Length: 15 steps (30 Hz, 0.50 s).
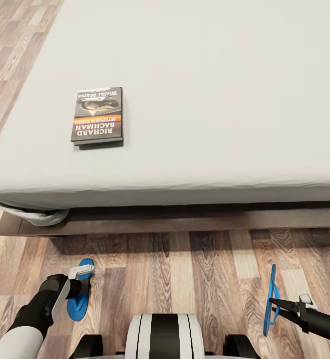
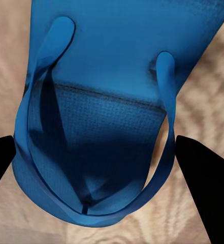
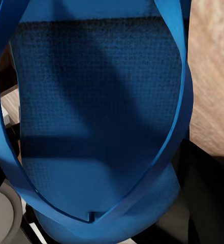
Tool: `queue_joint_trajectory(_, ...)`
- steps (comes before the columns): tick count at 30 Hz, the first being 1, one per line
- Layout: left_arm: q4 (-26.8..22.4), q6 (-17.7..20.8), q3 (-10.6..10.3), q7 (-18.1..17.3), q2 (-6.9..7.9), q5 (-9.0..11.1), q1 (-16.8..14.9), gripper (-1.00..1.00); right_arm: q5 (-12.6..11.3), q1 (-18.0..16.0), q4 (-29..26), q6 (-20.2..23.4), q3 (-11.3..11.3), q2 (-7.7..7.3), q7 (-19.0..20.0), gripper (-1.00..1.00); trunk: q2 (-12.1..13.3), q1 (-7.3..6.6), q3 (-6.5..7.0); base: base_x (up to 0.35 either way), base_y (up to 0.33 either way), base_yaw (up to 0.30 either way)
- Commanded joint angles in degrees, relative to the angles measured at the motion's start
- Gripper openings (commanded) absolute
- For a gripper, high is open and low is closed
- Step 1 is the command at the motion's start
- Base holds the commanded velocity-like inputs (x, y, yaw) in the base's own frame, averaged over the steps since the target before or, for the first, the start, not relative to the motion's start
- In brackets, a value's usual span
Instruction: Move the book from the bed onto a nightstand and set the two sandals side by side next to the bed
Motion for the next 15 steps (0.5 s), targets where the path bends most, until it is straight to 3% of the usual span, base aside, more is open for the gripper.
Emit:
queue_joint_trajectory(1,-0.1,0.3,0.1,-0.1,-0.01,0.3,0.0,-1.0,-0.1,0.0,0.0,0.6,-0.1,0.0,0.1,-1.0,0.0,-0.01,-0.03,0.0,0.0,0.0)
queue_joint_trajectory(15,-0.1,0.3,0.0,-0.1,-0.01,0.3,0.0,-1.0,-0.1,0.0,0.0,0.6,-0.1,0.0,0.1,-1.0,0.0,-0.01,-0.03,0.0,0.0,0.0)
